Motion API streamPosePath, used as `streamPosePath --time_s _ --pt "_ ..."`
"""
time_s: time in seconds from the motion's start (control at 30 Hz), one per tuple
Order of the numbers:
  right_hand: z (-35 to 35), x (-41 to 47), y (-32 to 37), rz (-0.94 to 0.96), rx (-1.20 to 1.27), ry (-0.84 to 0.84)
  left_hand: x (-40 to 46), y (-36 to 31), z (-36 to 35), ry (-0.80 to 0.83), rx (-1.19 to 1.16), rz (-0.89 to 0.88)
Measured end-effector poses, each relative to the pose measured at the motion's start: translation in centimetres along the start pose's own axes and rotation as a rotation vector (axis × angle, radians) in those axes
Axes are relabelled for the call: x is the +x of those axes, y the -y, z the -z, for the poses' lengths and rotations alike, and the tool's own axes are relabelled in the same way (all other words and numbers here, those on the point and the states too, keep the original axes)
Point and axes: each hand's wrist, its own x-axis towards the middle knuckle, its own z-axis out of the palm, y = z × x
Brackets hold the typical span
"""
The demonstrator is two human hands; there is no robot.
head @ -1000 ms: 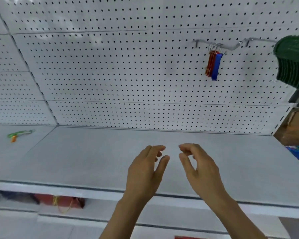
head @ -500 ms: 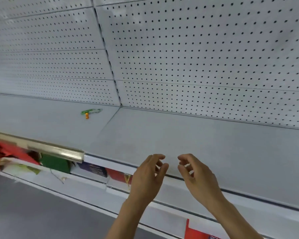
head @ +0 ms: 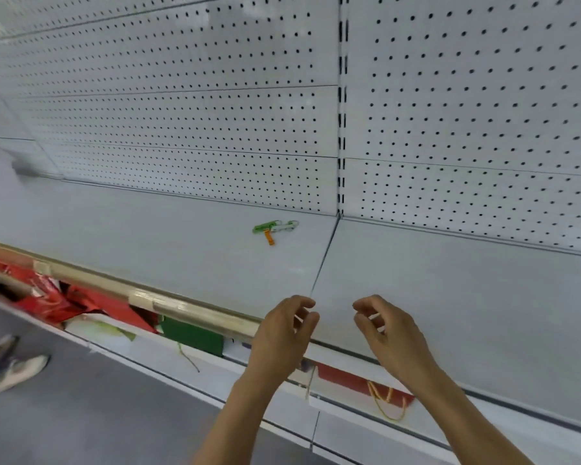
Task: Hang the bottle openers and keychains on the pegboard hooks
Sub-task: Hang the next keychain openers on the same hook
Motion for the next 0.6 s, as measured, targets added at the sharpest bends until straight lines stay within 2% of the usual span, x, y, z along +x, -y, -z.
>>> streamPosePath --time_s 0.4,0.6 --pt "-6.8 18.2 5.1 0.051 -0.123 0.109 12.5 7.0 5.3 -0.076 -0.143 0.156" --pt "-9.9 26.0 4.8 0.061 -0.219 0.085 22.5 9.9 4.7 -0.145 -0.063 0.151"
